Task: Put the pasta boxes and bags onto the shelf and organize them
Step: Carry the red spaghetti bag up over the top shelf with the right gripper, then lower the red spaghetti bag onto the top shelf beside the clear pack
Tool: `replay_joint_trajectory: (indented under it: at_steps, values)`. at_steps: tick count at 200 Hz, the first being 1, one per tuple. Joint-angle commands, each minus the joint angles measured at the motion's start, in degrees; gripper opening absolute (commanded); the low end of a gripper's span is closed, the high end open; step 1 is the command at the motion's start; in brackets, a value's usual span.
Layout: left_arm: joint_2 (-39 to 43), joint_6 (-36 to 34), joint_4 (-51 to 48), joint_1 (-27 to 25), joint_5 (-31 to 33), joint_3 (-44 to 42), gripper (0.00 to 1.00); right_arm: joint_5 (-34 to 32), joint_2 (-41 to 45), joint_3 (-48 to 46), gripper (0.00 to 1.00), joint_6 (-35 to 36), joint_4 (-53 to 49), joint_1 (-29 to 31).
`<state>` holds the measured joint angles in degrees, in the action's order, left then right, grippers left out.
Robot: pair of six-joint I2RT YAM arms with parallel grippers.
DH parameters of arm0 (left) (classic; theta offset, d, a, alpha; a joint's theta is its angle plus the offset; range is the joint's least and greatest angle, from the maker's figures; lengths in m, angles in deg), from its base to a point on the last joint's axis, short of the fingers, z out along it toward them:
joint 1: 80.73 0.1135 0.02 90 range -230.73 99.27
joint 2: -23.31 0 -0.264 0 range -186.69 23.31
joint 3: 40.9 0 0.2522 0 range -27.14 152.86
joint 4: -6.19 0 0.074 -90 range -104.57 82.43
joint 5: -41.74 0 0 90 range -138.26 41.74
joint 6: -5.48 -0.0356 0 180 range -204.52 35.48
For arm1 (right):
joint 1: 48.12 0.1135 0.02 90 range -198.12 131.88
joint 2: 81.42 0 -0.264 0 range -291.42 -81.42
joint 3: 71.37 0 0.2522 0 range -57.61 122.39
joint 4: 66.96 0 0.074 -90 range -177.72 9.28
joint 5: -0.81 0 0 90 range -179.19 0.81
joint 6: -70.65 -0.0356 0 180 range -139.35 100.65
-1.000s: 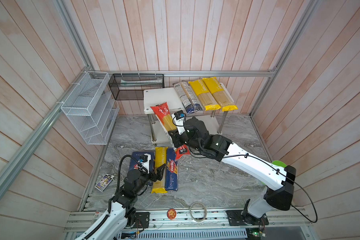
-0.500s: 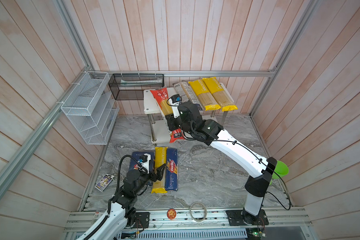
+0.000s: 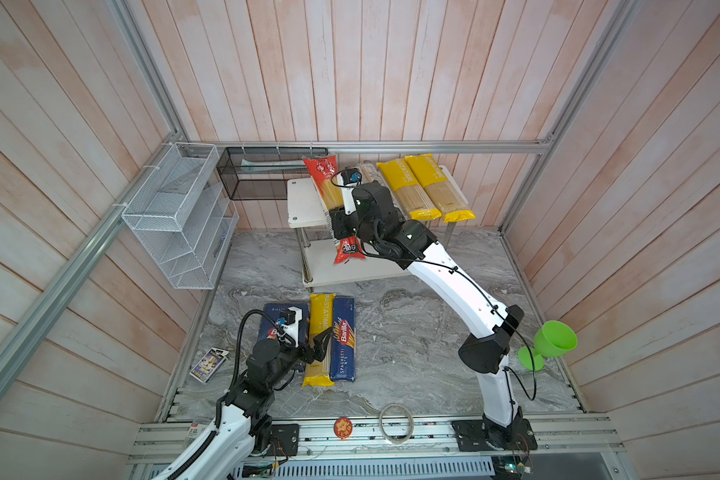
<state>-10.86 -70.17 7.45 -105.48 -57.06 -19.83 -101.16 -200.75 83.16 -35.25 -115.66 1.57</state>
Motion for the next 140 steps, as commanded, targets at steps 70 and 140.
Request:
replay_joint_trajectory:
  at_steps: [70,140]
  values:
    - [0.4,-0.9,1.3,0.2,-1.1,-0.8,1.00,0.6,-1.3,3.5,0.18,-1.2,9.6,-2.6]
    - [0.5,-1.1,1.4,0.2,-1.2,-0.8,1.00,1.4,-1.7,4.2,0.18,-1.9,11.4,-4.0]
